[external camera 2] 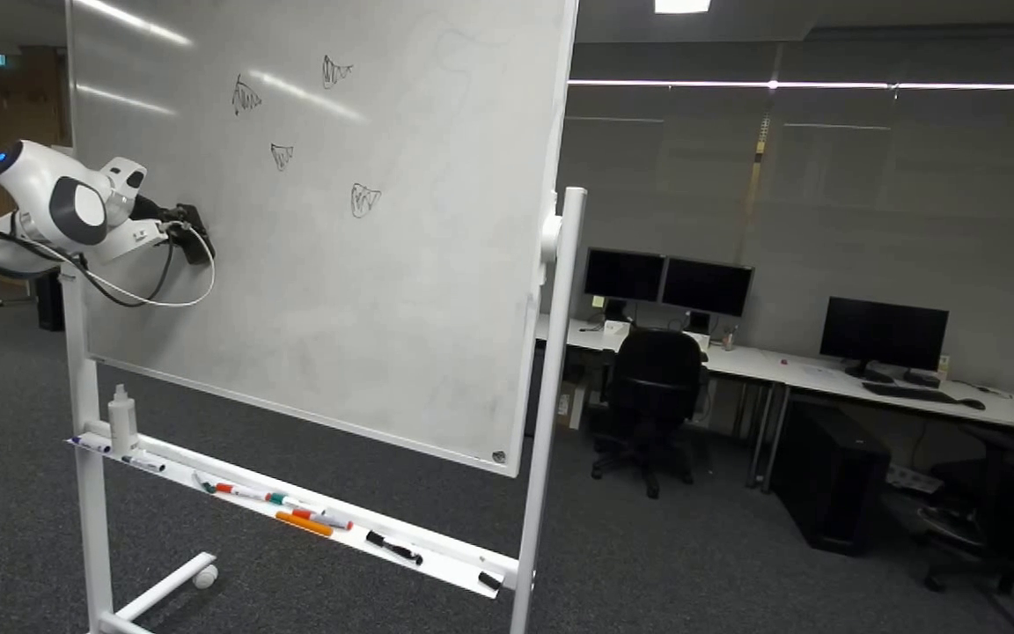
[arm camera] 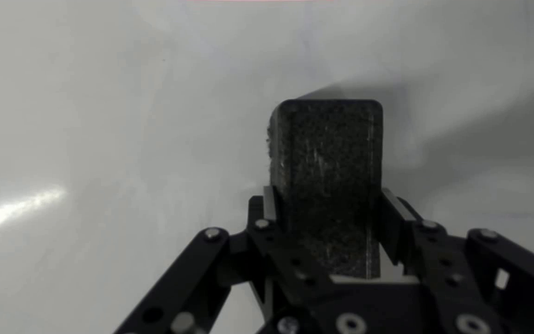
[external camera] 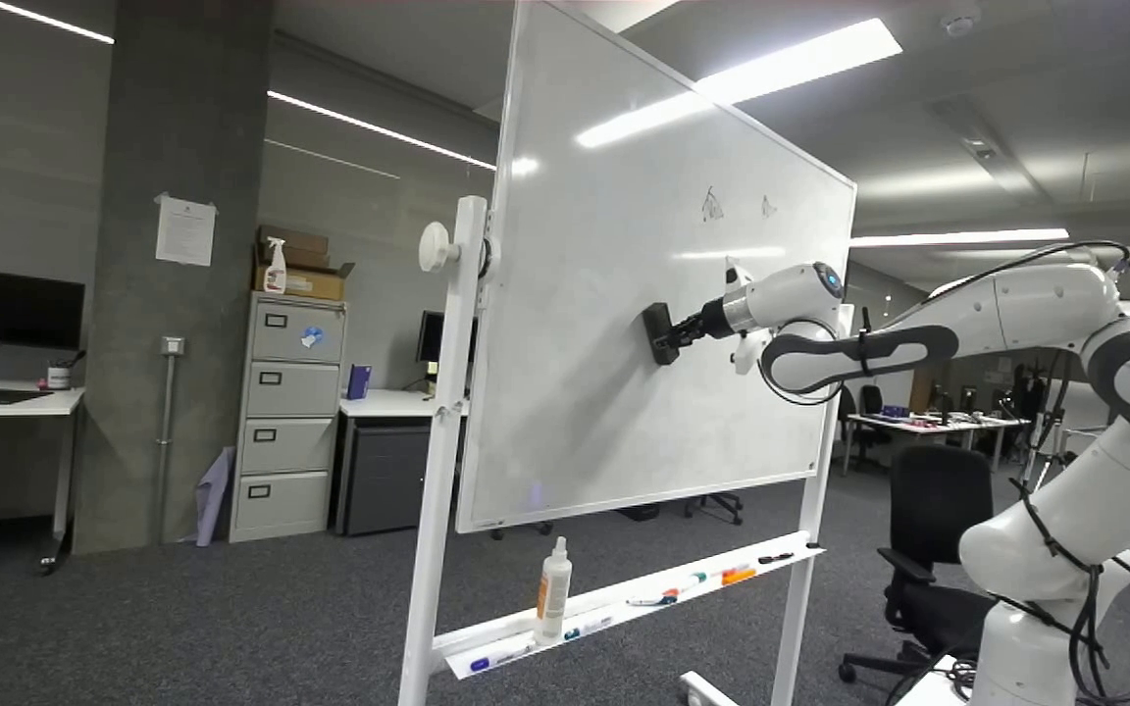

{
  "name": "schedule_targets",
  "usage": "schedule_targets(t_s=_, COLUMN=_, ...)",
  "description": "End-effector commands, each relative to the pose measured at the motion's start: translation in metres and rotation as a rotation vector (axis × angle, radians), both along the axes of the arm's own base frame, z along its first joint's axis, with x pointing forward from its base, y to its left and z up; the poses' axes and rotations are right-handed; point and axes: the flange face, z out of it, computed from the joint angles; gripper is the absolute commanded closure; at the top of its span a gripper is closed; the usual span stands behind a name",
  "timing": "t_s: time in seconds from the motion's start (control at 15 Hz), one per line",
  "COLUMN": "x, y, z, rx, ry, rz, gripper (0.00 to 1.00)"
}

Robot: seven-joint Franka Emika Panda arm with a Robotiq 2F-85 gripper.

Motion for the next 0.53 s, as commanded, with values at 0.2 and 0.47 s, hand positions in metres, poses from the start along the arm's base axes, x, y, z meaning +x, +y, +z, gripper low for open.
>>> schedule_targets(t_s=0.2, x=0.012, y=-0.064, z=0.044, rx=0.105, ry=-0.061, rz=-0.063, gripper=0.7)
schedule_targets(t_s=0.47, x=0.002, y=-0.108, z=0.072, rx=0.189, ry=-0.11, rz=-0.108, gripper=0.7)
